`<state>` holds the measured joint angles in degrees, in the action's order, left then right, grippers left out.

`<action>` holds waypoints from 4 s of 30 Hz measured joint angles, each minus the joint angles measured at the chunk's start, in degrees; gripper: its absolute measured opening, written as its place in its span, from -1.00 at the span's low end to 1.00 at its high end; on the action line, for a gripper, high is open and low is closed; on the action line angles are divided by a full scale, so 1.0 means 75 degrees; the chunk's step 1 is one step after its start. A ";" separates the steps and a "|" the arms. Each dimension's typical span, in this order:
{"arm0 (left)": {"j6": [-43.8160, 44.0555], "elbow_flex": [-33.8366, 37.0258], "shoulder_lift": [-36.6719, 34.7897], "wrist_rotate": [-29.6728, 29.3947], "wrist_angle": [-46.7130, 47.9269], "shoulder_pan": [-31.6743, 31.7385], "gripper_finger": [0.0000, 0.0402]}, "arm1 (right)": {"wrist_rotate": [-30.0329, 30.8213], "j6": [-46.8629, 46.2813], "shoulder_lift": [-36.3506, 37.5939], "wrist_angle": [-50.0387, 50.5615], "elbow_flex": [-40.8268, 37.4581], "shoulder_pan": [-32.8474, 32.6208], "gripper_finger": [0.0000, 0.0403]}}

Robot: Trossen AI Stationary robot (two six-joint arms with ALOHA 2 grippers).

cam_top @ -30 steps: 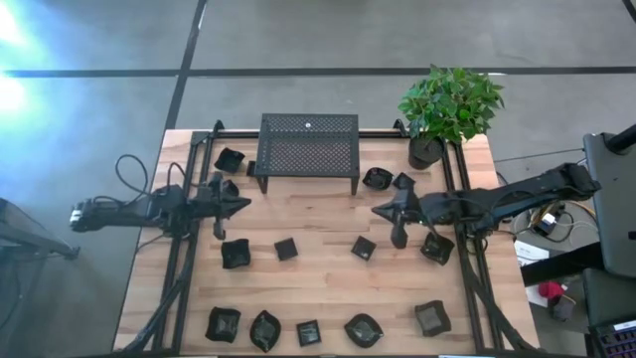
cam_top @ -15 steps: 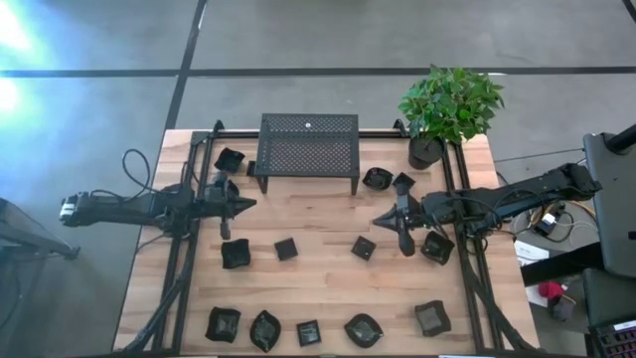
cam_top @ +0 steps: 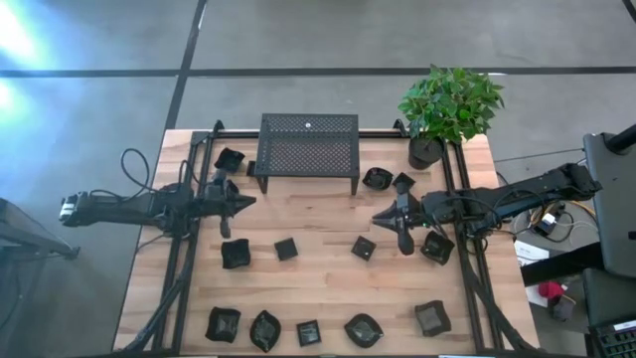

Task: Pick & Place Mini shaped plates
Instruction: Stack the black distorted square plate on top of the other black distorted square plate

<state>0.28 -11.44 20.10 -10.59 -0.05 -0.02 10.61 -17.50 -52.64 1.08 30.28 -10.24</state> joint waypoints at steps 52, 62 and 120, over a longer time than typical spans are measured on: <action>0.0255 -0.1798 0.2275 0.0507 0.3874 -0.0145 -1.00 | -0.0009 0.1426 0.0923 0.0230 0.0006 0.0001 -0.96; 0.0317 -0.2005 0.2584 0.1133 0.4086 -0.0711 -1.00 | -0.0008 0.1434 0.0953 0.0227 0.0006 0.0000 -0.96; 0.2732 -0.3188 0.5913 0.1200 0.6410 -0.1703 -0.74 | -0.0006 0.1763 0.0950 0.0227 0.0006 0.0003 -0.96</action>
<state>20.77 -35.35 64.44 -1.58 48.03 -12.80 10.57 -4.27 -45.52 2.79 30.33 -10.22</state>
